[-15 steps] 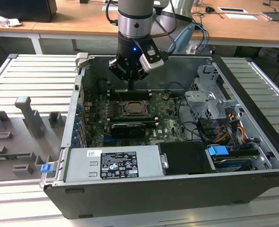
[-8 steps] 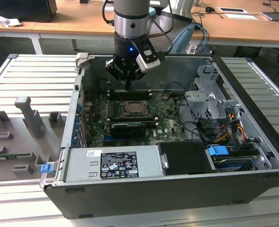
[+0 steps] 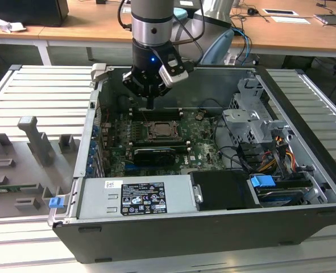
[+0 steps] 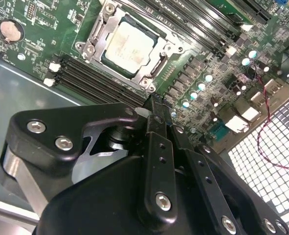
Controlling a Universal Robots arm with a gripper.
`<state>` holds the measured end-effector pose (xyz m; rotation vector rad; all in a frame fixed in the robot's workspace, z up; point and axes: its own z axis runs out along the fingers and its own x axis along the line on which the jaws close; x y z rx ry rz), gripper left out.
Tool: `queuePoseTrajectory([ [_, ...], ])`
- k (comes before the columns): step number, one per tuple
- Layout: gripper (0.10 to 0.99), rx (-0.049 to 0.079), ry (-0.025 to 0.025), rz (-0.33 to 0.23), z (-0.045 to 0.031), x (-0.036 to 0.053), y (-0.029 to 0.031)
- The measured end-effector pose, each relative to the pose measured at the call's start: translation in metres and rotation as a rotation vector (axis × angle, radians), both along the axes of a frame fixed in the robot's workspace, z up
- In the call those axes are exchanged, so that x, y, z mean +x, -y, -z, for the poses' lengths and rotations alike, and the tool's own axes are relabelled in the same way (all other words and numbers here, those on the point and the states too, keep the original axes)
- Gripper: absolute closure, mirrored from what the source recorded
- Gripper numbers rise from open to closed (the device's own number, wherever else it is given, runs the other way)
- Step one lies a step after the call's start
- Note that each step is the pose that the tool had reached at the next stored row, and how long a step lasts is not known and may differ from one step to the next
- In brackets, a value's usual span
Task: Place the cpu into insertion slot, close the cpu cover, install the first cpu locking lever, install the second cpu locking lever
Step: 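Install the first cpu locking lever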
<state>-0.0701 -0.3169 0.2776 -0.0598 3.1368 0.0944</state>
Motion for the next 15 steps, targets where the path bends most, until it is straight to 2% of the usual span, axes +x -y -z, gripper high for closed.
queuePoseTrajectory([
  [8,0.98,0.0,0.0057,-0.005,0.0002,-0.0099,0.0],
  [15,0.98,0.001,0.0078,-0.009,0.0007,-0.016,0.0001],
])
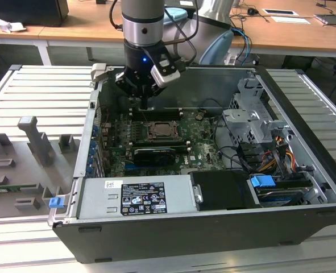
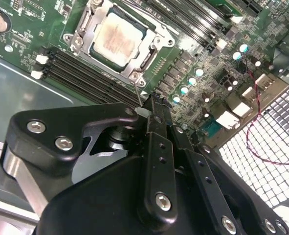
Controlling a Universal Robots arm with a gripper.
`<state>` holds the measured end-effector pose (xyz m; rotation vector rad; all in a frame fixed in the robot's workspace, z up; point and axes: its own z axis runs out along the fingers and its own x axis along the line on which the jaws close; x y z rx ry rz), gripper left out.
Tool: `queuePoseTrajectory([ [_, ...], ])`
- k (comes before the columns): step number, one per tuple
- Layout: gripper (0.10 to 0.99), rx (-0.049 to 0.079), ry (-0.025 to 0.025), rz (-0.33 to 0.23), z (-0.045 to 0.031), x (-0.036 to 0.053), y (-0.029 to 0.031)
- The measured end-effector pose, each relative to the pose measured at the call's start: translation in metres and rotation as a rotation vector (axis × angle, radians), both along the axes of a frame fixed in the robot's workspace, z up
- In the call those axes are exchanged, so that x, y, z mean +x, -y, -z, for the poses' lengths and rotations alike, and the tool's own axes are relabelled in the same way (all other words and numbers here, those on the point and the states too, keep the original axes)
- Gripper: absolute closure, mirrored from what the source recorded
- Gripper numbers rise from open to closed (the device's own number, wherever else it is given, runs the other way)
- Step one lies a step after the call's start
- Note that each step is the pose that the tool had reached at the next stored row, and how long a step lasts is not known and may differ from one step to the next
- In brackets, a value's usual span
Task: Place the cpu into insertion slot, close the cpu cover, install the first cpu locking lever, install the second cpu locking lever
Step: 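Install the first cpu locking lever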
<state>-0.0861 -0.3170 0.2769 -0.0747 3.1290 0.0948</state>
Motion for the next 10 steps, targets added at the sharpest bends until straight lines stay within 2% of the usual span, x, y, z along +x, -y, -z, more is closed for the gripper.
queuePoseTrajectory([
  [4,0.98,0.001,0.003,-0.001,0.0008,-0.0073,-0.0001],
  [5,0.98,0.001,0.0037,-0.002,0.0017,-0.0123,0.0],
  [6,0.98,0.001,0.0055,-0.003,0.0026,-0.0156,-0.0001],
  [7,0.98,0.001,0.0104,-0.004,0.0038,-0.0187,-0.0001],
  [10,0.98,0.001,0.0122,-0.005,0.0058,-0.0198,-0.0004],
])
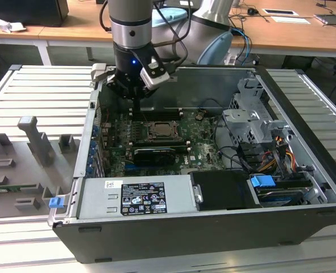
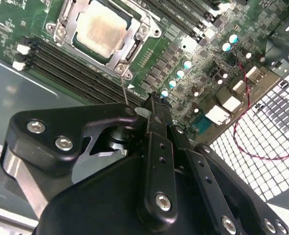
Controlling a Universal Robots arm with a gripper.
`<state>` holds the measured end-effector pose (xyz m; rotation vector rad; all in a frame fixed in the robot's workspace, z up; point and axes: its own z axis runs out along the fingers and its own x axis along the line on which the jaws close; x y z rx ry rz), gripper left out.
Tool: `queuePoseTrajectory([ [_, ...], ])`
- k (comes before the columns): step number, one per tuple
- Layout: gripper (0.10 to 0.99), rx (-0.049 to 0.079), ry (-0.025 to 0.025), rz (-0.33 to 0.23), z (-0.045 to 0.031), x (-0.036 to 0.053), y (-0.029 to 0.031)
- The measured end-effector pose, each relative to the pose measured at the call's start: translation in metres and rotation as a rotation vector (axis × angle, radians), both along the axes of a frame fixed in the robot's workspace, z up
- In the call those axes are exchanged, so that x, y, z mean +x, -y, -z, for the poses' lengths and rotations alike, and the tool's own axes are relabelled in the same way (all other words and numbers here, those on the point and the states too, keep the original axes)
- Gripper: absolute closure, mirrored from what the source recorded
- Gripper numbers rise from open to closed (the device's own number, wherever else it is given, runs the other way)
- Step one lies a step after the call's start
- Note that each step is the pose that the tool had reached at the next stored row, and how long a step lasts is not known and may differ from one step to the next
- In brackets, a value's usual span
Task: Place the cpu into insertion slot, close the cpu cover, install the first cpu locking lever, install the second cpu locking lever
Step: 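Install the first cpu locking lever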
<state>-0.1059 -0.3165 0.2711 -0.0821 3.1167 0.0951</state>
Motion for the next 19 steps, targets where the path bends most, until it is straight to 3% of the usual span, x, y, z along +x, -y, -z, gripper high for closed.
queuePoseTrajectory([
  [10,0.98,0.0,0.0002,0.001,0.0091,-0.0072,-0.0079],
  [13,0.98,0.0,0.0001,0.001,0.0118,-0.0073,-0.018],
  [15,0.98,0.0,0.0001,0.001,0.0122,-0.0074,-0.0208],
  [19,0.98,0.0,-0.0002,0.001,0.0125,-0.0073,-0.0212],
])
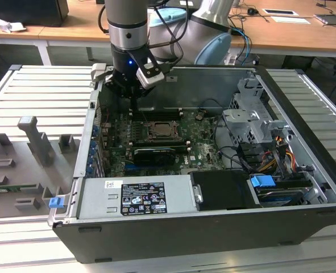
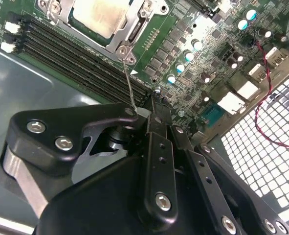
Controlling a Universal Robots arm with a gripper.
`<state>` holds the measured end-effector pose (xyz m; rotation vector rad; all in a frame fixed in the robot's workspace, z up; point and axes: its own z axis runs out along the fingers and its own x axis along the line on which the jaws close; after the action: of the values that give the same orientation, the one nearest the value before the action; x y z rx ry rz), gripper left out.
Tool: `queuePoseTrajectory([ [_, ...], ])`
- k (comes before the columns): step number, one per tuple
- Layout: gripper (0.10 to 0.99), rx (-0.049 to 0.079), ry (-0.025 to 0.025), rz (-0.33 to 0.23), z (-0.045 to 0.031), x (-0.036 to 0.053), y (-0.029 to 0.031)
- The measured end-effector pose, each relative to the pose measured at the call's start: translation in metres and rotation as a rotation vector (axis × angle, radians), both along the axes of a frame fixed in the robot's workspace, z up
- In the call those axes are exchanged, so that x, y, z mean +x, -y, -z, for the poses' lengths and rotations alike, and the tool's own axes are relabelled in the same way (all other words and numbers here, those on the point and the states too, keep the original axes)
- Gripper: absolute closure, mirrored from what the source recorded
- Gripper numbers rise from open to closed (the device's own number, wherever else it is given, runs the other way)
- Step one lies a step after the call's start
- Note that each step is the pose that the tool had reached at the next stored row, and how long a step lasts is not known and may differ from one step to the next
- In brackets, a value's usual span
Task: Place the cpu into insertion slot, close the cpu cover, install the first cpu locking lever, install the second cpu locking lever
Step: 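Install the first cpu locking lever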
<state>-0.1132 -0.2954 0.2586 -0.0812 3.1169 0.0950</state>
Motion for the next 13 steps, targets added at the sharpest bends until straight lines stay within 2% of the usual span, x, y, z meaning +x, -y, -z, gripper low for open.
queuePoseTrajectory([
  [6,0.98,0.0,0.0001,0.0,0.0006,0.0035,-0.0001],
  [13,0.98,0.0,0.0,0.0,0.0014,0.0114,0.0],
])
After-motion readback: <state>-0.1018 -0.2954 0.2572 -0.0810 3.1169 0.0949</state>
